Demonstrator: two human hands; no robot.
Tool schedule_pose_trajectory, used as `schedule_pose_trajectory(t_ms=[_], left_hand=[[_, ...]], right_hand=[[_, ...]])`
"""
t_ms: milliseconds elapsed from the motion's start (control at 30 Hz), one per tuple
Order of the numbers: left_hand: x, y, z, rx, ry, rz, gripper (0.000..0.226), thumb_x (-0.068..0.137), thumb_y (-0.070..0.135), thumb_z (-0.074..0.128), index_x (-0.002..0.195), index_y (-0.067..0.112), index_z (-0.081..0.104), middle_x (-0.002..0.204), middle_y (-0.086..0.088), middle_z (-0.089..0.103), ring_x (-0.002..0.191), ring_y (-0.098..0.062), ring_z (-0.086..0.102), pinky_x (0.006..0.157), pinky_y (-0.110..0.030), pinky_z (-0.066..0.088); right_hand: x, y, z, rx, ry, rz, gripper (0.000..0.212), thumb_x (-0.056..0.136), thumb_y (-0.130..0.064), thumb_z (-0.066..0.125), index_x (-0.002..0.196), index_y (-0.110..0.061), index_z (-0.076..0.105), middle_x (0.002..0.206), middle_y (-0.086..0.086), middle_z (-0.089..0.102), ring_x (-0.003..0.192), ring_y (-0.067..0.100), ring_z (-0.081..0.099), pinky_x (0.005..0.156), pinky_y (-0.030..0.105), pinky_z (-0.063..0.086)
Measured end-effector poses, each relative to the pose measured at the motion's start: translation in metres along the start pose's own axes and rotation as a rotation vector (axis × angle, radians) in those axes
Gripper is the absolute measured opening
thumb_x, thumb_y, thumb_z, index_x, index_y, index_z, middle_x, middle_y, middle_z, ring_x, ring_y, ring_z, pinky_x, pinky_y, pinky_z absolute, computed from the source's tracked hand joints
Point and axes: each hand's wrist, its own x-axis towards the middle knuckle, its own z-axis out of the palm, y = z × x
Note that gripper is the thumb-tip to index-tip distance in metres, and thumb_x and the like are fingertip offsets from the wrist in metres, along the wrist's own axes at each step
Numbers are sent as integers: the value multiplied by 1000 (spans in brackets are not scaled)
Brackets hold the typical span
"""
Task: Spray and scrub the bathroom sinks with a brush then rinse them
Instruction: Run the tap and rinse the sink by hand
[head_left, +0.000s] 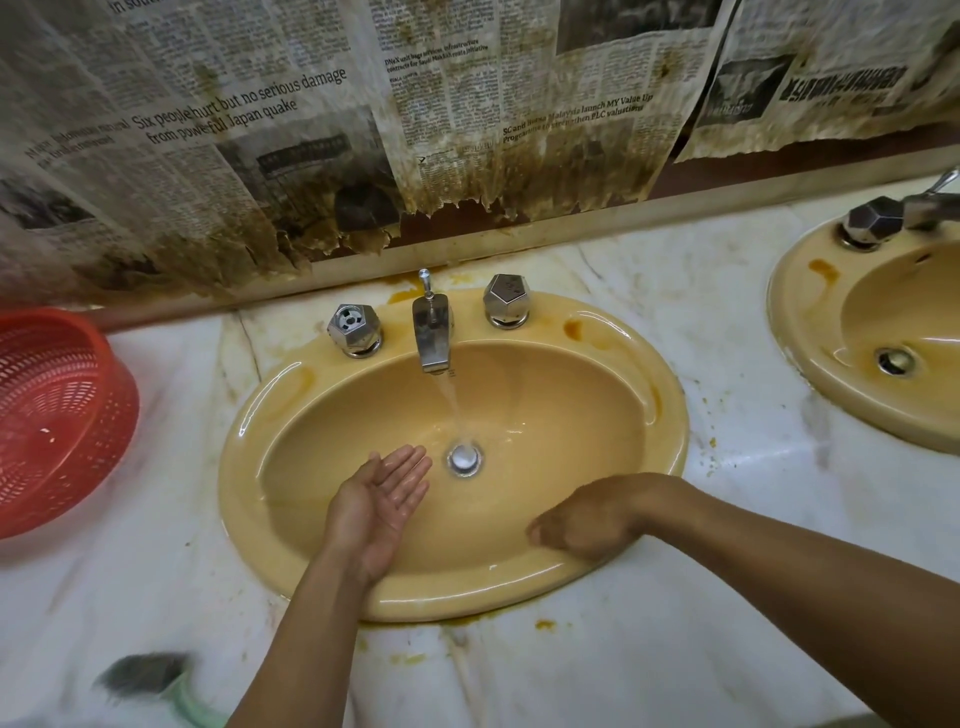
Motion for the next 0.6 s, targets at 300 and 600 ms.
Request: schedule_pose_trajectory(t_ms=[300, 600], left_hand=[[2, -1, 10, 145, -3, -29, 40, 111, 29, 39, 129, 2, 62, 126, -15, 72, 123, -28, 66, 110, -42, 47], [14, 10, 40, 117, -66, -46, 42, 112, 27, 35, 129, -2, 61, 126, -18, 72, 122, -30, 66, 111, -42, 47]], right_hand=[[-38, 46, -15, -293, 193, 135, 50, 110, -36, 19, 133, -18, 60, 144, 3, 56, 129, 27, 49, 109, 36, 34], [-36, 37, -7, -163, 205, 95, 48, 109, -38, 22, 107, -12, 62, 115, 7, 64, 107, 27, 55, 92, 38, 45]])
